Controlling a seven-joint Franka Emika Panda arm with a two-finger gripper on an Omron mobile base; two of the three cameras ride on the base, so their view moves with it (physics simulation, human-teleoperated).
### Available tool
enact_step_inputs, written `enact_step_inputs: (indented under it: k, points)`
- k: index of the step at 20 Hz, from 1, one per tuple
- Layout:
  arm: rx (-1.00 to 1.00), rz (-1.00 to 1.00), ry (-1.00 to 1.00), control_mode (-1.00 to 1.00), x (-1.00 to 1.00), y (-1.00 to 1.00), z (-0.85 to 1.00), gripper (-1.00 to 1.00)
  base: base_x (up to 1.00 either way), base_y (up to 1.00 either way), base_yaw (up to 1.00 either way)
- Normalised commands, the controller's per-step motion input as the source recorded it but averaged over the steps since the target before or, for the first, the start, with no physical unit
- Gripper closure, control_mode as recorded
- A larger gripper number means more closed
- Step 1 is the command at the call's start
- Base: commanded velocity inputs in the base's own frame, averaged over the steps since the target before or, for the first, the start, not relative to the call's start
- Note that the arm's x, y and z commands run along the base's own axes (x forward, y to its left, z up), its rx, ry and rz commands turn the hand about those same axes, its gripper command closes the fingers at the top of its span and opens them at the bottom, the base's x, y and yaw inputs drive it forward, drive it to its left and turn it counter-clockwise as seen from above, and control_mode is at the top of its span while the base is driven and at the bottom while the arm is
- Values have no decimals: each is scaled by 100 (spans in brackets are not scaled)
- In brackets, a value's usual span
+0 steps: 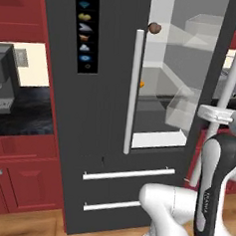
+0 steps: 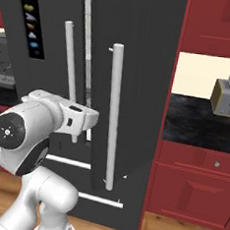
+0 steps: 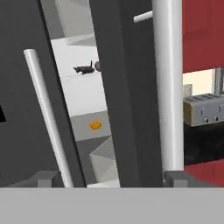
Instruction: Open the fridge, remove the orange, potato, and fish, and place them on any counter.
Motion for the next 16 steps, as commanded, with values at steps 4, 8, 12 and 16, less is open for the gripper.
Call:
enact_step_inputs:
  k: [4, 8, 12, 16]
  points:
    - [-17, 0, 12, -100, 5, 99, 7, -100, 0, 0, 0]
    - [-13, -15, 10, -100, 92, 33, 6, -100, 0, 0, 0]
    - [-17, -24, 19, -100, 100, 5, 0, -100, 0, 0, 0]
    - [-15, -20, 15, -100, 100, 1, 0, -100, 0, 0, 0]
